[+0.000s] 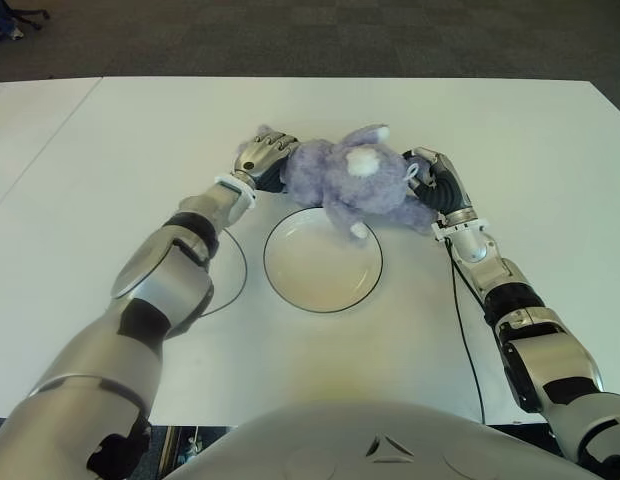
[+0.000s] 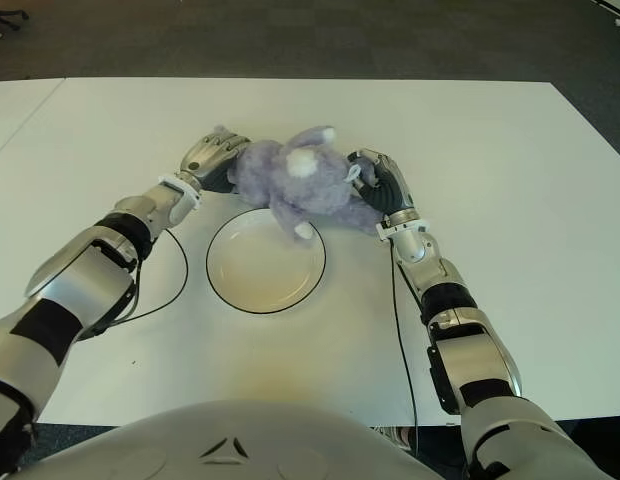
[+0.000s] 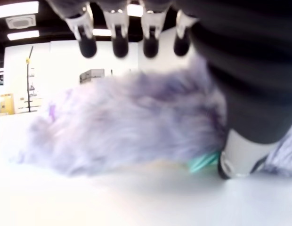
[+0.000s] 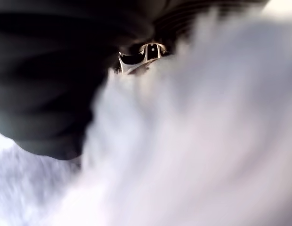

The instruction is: Put the doll into the plate.

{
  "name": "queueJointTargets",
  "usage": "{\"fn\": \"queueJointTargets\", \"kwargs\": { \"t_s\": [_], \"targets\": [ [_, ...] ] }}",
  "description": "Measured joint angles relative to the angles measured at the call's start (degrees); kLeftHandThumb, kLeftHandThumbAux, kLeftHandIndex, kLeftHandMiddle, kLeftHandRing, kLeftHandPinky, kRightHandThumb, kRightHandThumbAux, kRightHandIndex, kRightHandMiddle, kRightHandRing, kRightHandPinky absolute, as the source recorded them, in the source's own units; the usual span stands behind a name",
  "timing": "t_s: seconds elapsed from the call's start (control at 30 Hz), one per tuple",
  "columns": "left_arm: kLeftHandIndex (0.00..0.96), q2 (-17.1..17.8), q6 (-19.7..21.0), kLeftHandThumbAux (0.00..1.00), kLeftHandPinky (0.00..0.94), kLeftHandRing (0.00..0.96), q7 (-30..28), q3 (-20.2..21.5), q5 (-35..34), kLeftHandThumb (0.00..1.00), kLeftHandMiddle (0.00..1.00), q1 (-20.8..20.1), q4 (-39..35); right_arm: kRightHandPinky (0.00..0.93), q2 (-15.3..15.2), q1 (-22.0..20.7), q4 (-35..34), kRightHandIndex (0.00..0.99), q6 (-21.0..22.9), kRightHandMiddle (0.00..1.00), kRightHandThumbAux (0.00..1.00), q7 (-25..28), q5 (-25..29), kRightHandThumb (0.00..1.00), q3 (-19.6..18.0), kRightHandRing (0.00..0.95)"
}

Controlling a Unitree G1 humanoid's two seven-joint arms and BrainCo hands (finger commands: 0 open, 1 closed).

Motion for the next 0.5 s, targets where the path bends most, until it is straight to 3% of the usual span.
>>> {"fn": "queueJointTargets", "kwargs": {
  "t_s": [0.33, 0.4, 0.5],
  "targets": [
    [0.043, 2.8, 4.4, 0.710, 0.000, 0.000, 3.9, -8.5, 7.9, 0.009, 0.000, -2.4, 0.6, 0.891, 0.7, 0.0, 0.0, 0.440, 0.5, 0.875, 0.716, 2.1, 1.6, 0.704, -0.4, 0.885],
    [0.056, 3.1, 5.5, 0.682, 0.000, 0.000, 5.3, -10.3, 9.3, 0.078, 0.000, -2.6, 0.7, 0.884, 0.7, 0.0, 0.0, 0.440, 0.5, 0.875, 0.716, 1.7, 1.4, 0.705, -0.5, 0.883],
    [0.039, 3.6, 7.4, 0.702, 0.000, 0.000, 7.2, -13.4, 12.0, 0.055, 0.000, -2.9, 1.0, 0.881, 0.7, 0.0, 0.0, 0.439, 0.5, 0.877, 0.717, 1.3, 1.2, 0.703, -0.6, 0.883]
  ]
}}
